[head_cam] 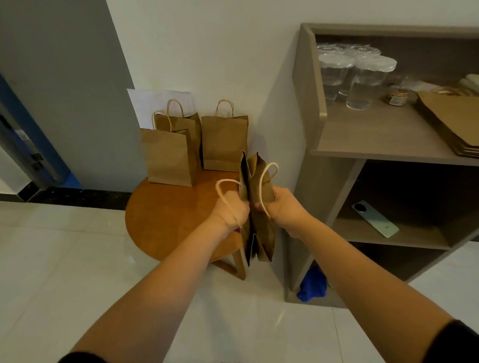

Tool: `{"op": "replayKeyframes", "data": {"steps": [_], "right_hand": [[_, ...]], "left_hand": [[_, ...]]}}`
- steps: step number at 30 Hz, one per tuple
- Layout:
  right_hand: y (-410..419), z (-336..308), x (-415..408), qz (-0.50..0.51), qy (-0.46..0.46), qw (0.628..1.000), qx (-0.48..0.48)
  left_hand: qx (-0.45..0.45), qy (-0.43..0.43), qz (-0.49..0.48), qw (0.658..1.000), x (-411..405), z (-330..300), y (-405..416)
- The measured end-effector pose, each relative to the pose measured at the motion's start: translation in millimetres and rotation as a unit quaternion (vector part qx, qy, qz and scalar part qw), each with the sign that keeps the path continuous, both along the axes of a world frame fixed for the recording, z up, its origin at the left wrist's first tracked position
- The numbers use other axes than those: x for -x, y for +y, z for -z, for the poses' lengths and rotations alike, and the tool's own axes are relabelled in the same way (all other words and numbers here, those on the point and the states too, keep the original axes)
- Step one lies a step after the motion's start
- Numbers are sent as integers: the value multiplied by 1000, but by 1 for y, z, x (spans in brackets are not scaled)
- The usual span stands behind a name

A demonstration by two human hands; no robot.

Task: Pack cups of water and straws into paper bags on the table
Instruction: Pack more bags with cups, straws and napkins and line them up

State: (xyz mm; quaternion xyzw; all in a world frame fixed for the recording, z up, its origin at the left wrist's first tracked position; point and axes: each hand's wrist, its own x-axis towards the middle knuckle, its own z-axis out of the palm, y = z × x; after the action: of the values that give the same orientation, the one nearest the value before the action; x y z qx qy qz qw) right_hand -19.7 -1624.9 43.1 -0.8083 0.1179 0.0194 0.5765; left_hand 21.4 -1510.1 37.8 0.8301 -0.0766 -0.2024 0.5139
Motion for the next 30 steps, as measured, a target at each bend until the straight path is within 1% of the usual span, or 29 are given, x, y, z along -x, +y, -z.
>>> {"op": "replayKeyframes", "data": {"steps": [1, 3, 5, 6, 8, 10, 13, 15, 17, 21, 23, 25, 28, 30], "right_hand": [[-3, 2, -1, 12, 9, 1000, 11], [-8, 7, -4, 26, 22, 998, 52], [-12, 11, -9, 46, 38, 994, 97], [-15, 12, -11, 55, 53, 988, 134], [-21, 12, -15, 73, 81, 970, 219], [-28, 11, -18, 84, 96, 951, 281], [-37, 8, -20, 80, 108, 919, 372], [-41, 6, -23, 79, 112, 900, 413], [-41, 4, -26, 82, 119, 891, 430], [-39, 9, -29, 76, 121, 882, 449], [-39, 11, -29, 77, 119, 888, 438], [-42, 13, -31, 76, 124, 901, 409], [-47, 14, -32, 59, 146, 927, 340], [-49, 14, -32, 37, 174, 941, 287]], "left_hand": [[-29, -45, -11, 999, 1, 4, -1], [-69, -102, -6, 992, 3, 7, -2], [-117, -121, 39, 985, 3, 8, -1], [-153, -145, 58, 976, -1, 10, 2], [-187, -154, 30, 970, -10, 10, 13], [-215, -153, 22, 964, -19, 13, 26], [-316, -158, 6, 935, -27, 12, 44], [-374, -165, -12, 913, -30, 11, 51], [-406, -164, -21, 899, -32, 11, 54], [-400, -164, -46, 901, -36, 14, 51], [-378, -159, -39, 911, -39, 16, 51], [-332, -136, -25, 933, -43, 18, 52], [-221, -67, -19, 973, -47, 23, 53], [-171, -26, 8, 985, -47, 28, 55]]}}
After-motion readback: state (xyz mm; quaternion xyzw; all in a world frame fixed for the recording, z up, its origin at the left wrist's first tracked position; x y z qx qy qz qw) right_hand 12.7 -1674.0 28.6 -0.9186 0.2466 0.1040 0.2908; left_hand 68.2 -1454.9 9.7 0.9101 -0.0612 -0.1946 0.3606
